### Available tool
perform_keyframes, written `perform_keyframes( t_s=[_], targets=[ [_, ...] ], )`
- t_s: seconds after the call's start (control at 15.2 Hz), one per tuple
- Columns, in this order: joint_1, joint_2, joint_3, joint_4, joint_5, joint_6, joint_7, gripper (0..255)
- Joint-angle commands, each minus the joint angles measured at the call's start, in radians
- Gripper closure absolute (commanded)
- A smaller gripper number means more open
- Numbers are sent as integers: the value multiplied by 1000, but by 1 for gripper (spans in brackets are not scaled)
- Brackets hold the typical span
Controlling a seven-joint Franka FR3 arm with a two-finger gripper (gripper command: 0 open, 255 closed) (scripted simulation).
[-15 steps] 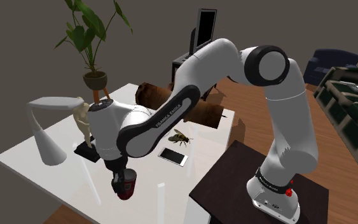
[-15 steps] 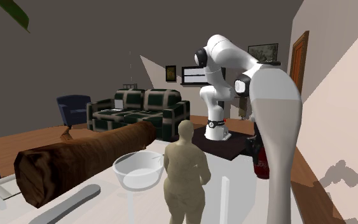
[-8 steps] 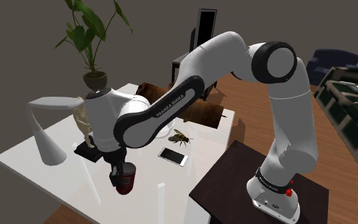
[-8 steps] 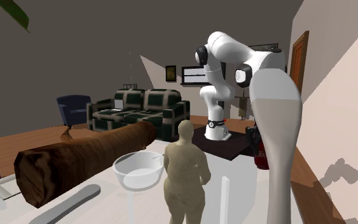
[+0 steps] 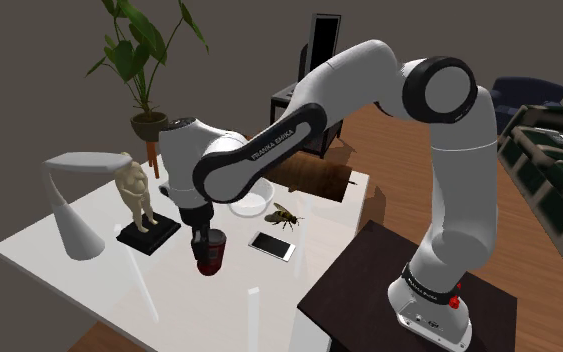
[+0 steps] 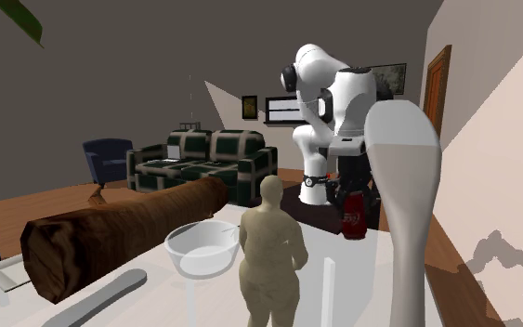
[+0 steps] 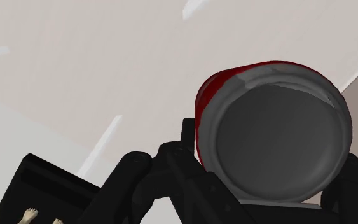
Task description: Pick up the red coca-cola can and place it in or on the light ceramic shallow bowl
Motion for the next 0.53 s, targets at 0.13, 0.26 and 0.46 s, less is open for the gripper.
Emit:
perform_keyframes(
  t_s=[0.13, 0.26, 0.46],
  targets=[
    [-72, -15, -17, -3, 10, -11, -94, 255],
    [-106, -19, -27, -3, 13, -15, -138, 255],
    [-152, -19, -45, 6, 13, -24, -202, 255]
  ],
)
